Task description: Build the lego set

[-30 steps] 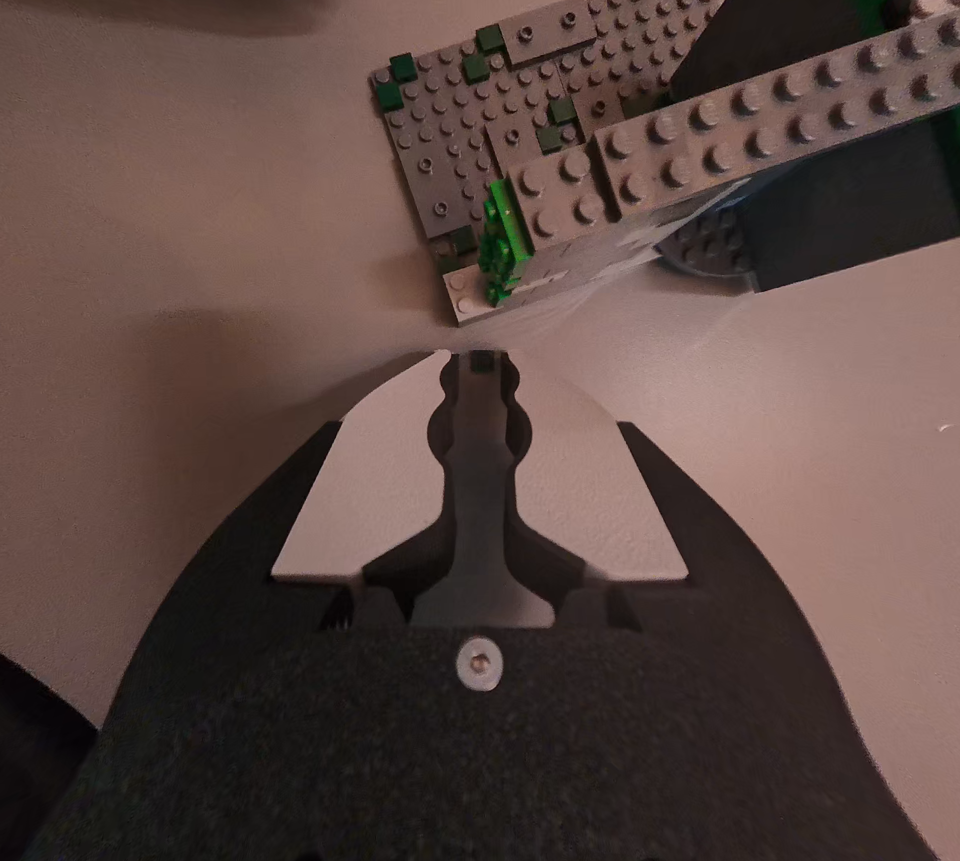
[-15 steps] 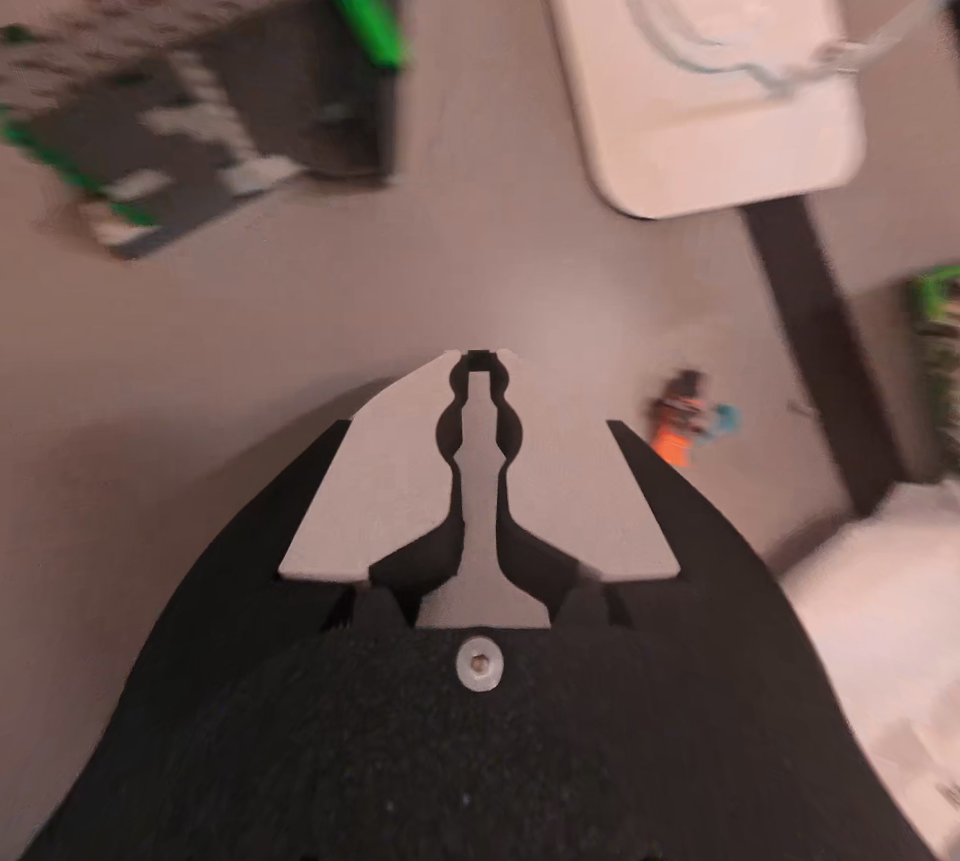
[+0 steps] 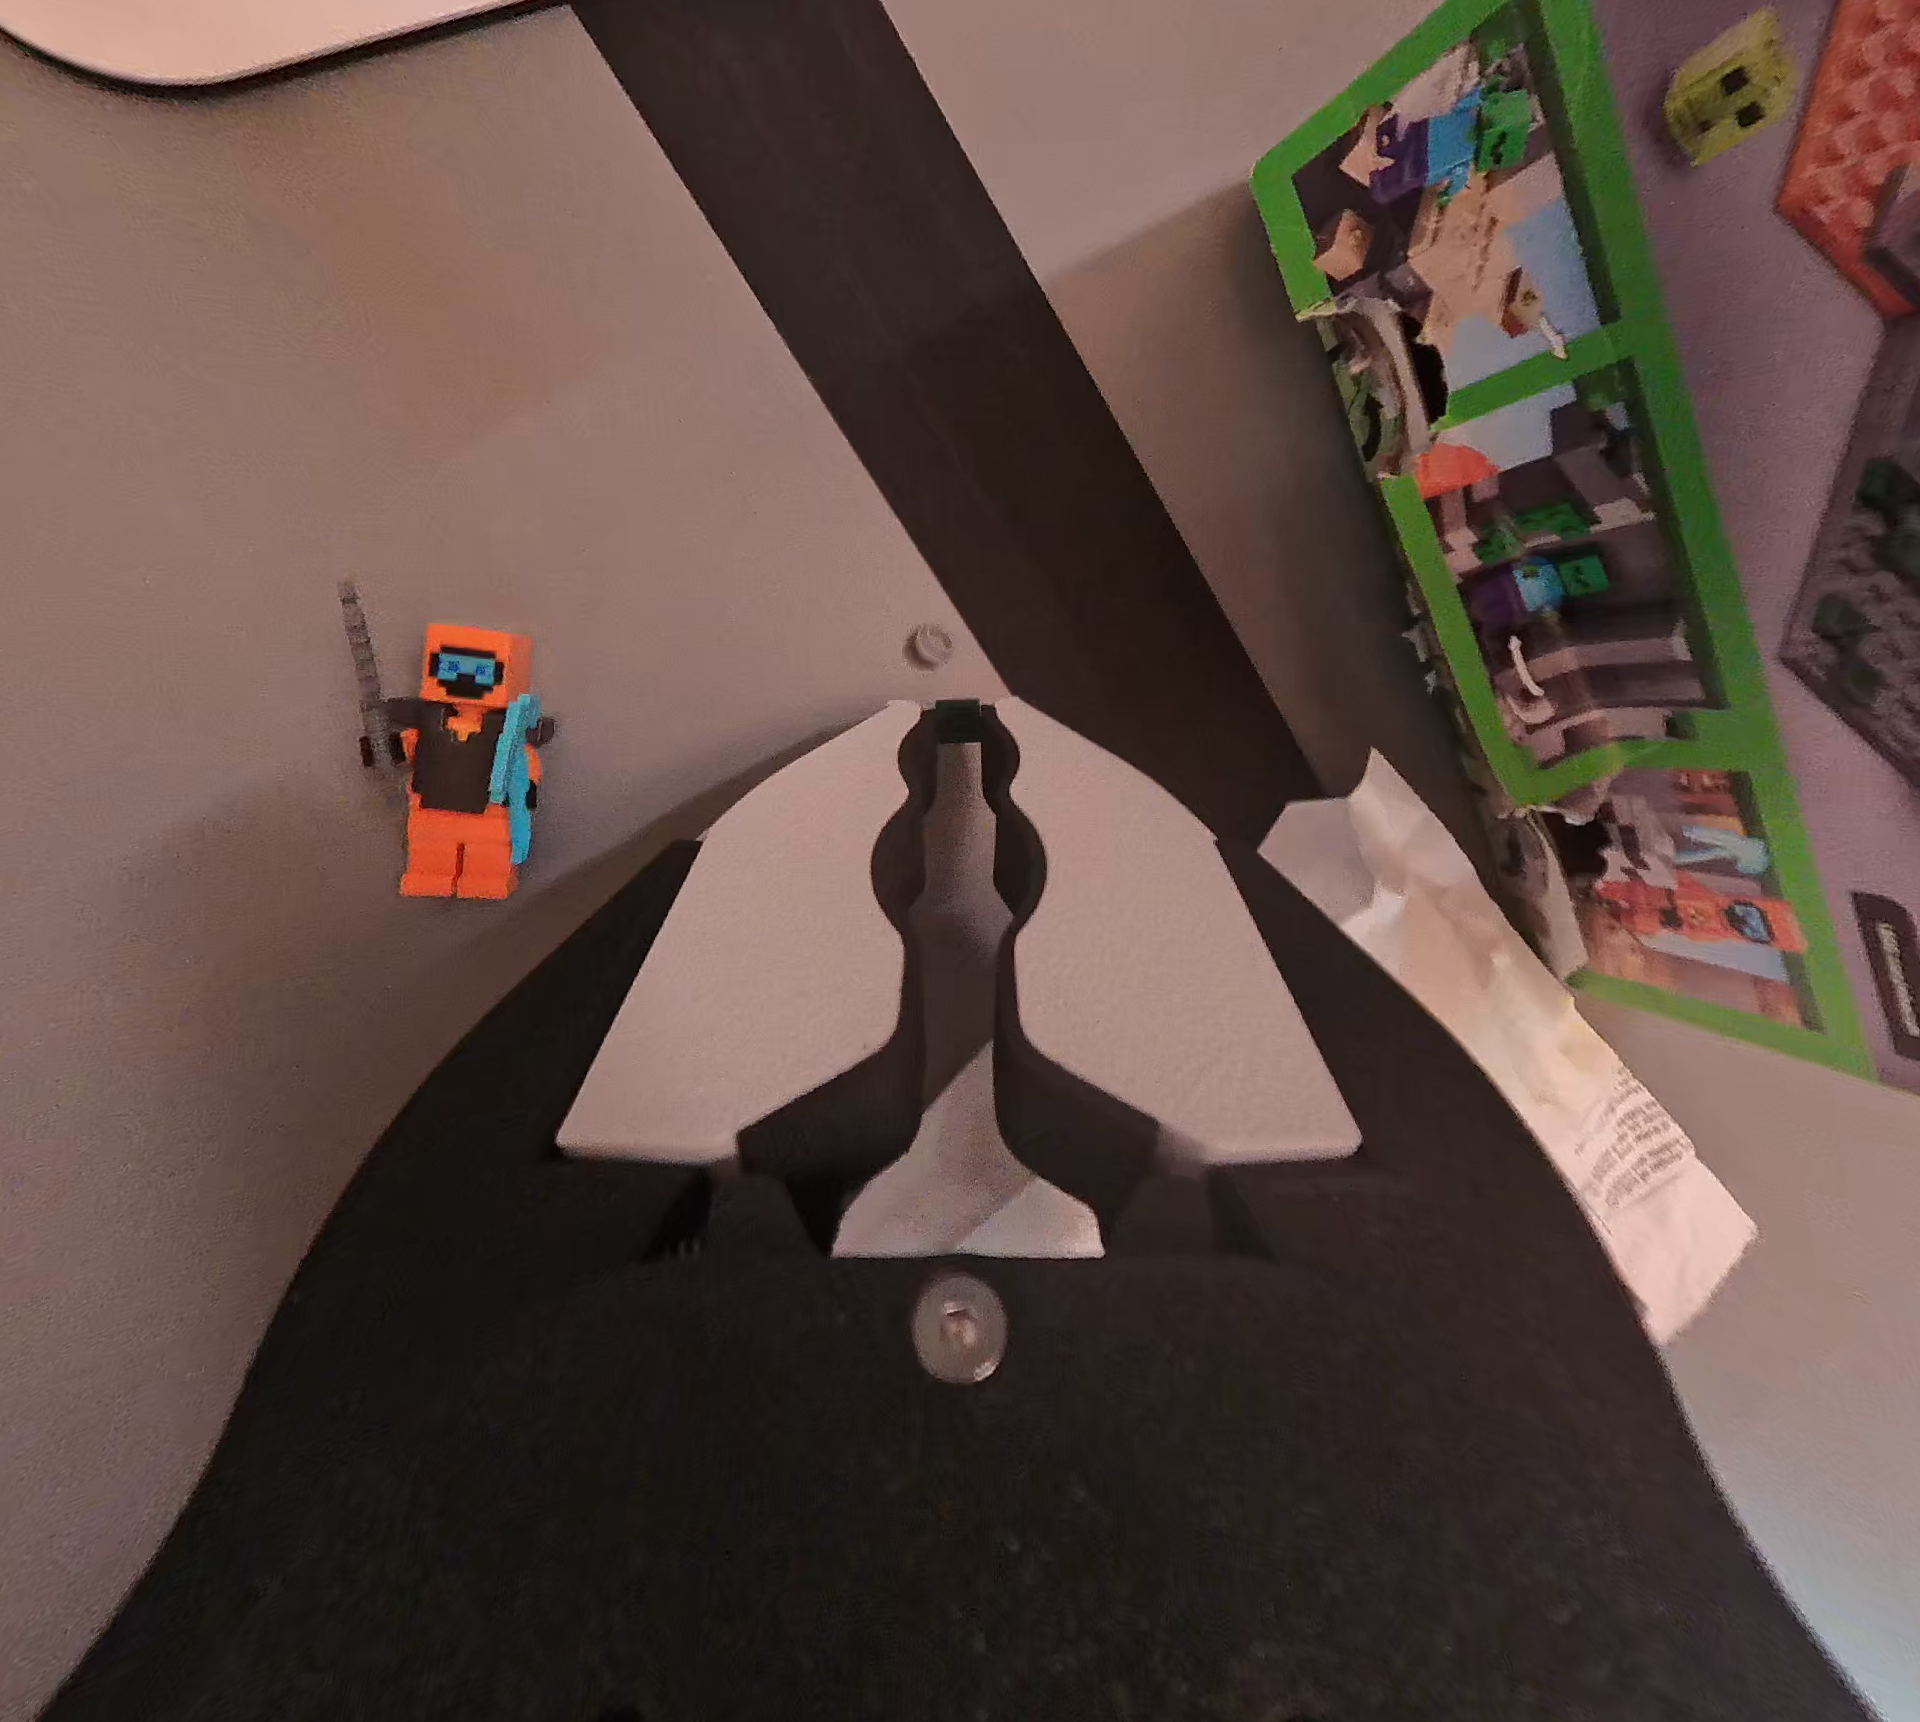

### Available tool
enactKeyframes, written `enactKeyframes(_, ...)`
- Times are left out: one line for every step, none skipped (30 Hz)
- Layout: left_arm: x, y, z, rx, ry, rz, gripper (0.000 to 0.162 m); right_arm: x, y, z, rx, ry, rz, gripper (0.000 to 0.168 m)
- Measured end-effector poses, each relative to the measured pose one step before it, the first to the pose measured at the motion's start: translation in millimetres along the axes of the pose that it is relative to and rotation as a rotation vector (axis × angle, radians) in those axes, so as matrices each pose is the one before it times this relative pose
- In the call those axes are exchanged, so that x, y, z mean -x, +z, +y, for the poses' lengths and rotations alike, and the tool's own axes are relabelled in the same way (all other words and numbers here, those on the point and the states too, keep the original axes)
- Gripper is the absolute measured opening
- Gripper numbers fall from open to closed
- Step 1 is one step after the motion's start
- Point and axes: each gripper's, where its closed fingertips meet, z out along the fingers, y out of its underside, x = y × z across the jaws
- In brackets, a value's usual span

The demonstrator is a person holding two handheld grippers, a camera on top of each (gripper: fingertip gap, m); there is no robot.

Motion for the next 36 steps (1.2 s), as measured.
enactKeyframes(-0.12,0.5,0.62,0.0022,-0.001,0.0025,0.003,-0.23,2.21,-0.8,-0.0007,0.0001,-0.0065,0.008)
enactKeyframes(-0.1,0.48,0.65,0.0024,-0.0007,0.0025,0.003,-1.61,1.88,0.18,0.0086,0.0002,0.0045,0.008)
enactKeyframes(-0.25,0.38,0.68,0.0022,-0.0004,0.0028,0.003,-1.91,1.91,0.92,0.0139,-0.0027,0.0088,0.009)
enactKeyframes(-0.35,0.5,0.43,0.0016,0.0,0.0027,0.003,-0.09,1.94,0.66,0.0086,-0.0033,-0.0021,0.01)
enactKeyframes(-0.39,0.27,0.44,0.0016,0.0001,0.0025,0.003,0.72,1.6,0.13,0.0039,-0.0008,-0.0053,0.011)
enactKeyframes(-0.34,0.26,0.18,0.0012,0.0005,0.0019,0.003,0.32,1.19,0.07,0.0039,-0.0006,-0.0027,0.012)
enactKeyframes(-0.34,0.08,0.04,-0.0002,0.001,0.001,0.002,-0.27,0.4,-0.55,-0.0007,-0.0005,0.0013,0.013)
enactKeyframes(-0.28,0.11,0.06,0.0002,0.0008,0.001,0.002,-0.62,-0.3,-1.16,-0.0036,0.0018,0.0016,0.015)
enactKeyframes(-0.02,0.1,0.14,0.001,0.0,0.0002,0.002,-0.69,-1.11,-1.39,-0.0052,0.0032,0.0002,0.016)
enactKeyframes(0.09,0.08,0.11,0.0004,-0.0006,-0.0005,0.002,-0.56,-2.37,-2.34,-0.0114,0.0034,0.0007,0.017)
enactKeyframes(0.12,-0.04,-0.01,-0.0004,-0.0004,-0.0006,0.002,-0.71,-3.73,-3.36,-0.0174,0.0034,0.0031,0.017)
enactKeyframes(0.17,0.01,-0.19,-0.0008,0.0001,-0.0012,0.002,-0.44,-5.11,-4.57,-0.0225,0.0042,0.0055,0.017)
enactKeyframes(0.25,-0.13,-0.09,-0.0006,0.0004,-0.0018,0.002,0.41,-6.76,-6.21,-0.0306,0.0055,0.006,0.017)
enactKeyframes(0.21,-0.15,-0.06,-0.0003,0.0002,-0.0016,0.002,2.39,-8.13,-7.93,-0.04,0.0073,0.0025,0.017)
enactKeyframes(0.23,-0.12,-0.12,-0.0009,-0.0002,-0.0008,0.002,5.28,-9.0,-8.75,-0.0436,0.0089,-0.0041,0.017)
enactKeyframes(0.19,-0.24,-0.32,-0.0013,-0.0003,-0.001,0.002,7.95,-9.42,-9.04,-0.0433,0.0084,-0.0049,0.017)
enactKeyframes(0.07,-0.34,-0.47,-0.0022,0.0004,-0.0009,0.002,10.09,-9.09,-8.57,-0.0417,0.0061,-0.0013,0.018)
enactKeyframes(-0.06,-0.33,-0.59,-0.0022,0.0007,-0.0003,0.002,12.92,-8.68,-7.38,-0.0381,0.0046,-0.005,0.019)
enactKeyframes(-0.13,-0.32,-0.71,-0.0022,0.0012,0.0001,0.002,14.75,-7.74,-5.6,-0.0304,0.0113,-0.0029,0.02)
enactKeyframes(-0.38,-0.49,-0.71,-0.003,0.0022,0.0003,0.002,16.32,-6.83,-3.31,-0.0223,0.0195,-0.0023,0.02)
enactKeyframes(-0.4,-0.53,-0.81,-0.003,0.0033,0.0,0.002,18.89,-6.14,-1.44,-0.0188,0.0251,-0.0081,0.022)
enactKeyframes(-0.23,-0.65,-1.03,-0.0035,0.0051,-0.0019,0.002,21.43,-5.41,0.01,-0.0188,0.0296,-0.0154,0.024)
enactKeyframes(0.01,-0.83,-1.23,-0.0039,0.0076,-0.0045,0.002,23.81,-4.71,1.56,-0.0173,0.0249,-0.024,0.025)
enactKeyframes(0.33,-0.93,-1.17,-0.0035,0.0098,-0.0073,0.002,23.49,-3.7,2.73,-0.0181,0.0217,-0.0162,0.027)
enactKeyframes(0.6,-0.81,-1.1,-0.0029,0.0113,-0.0096,0.002,22.93,-2.7,3.72,-0.0168,0.0181,-0.0124,0.028)
enactKeyframes(0.76,-0.63,-0.98,-0.0014,0.0108,-0.0109,0.002,22.04,-1.18,4.58,-0.0138,0.0179,-0.0065,0.03)
enactKeyframes(0.94,-0.41,-0.56,0.0008,0.0093,-0.012,0.002,20.41,0.51,4.93,-0.0105,0.0155,0.0014,0.031)
enactKeyframes(1.04,-0.36,-0.3,0.0012,0.0069,-0.012,0.002,19.35,2.1,4.82,-0.0062,0.0074,0.0029,0.034)
enactKeyframes(0.97,-0.1,-0.12,0.0015,0.0035,-0.0097,0.002,16.91,3.22,3.71,-0.0014,0.0002,0.0122,0.038)
enactKeyframes(1.0,0.13,0.05,0.0016,-0.0006,-0.009,0.002,14.38,3.99,1.43,-0.0055,0.0012,0.0188,0.04)
enactKeyframes(0.96,0.29,0.12,0.0012,-0.0023,-0.006,0.001,13.15,4.34,-0.52,-0.0098,0.0072,0.0136,0.044)
enactKeyframes(0.83,0.46,0.49,0.0025,-0.003,-0.0057,0.001,11.38,4.83,-1.16,-0.0065,0.0124,0.0101,0.048)
enactKeyframes(1.53,0.64,0.97,0.0048,-0.0022,-0.0094,0.001,7.85,5.16,-1.62,-0.0067,0.0101,0.0156,0.052)
enactKeyframes(1.56,0.52,1.41,0.0056,0.0004,-0.0102,0.002,3.37,5.62,-1.47,-0.0047,0.0057,0.0267,0.054)
enactKeyframes(1.31,0.57,1.55,0.0064,0.0018,-0.0082,0.002,0.62,5.9,-0.79,0.001,0.0076,0.027,0.057)
enactKeyframes(1.15,0.09,0.81,0.0019,0.0033,-0.0072,0.002,-0.34,6.01,-0.62,0.0046,0.0124,0.0184,0.058)
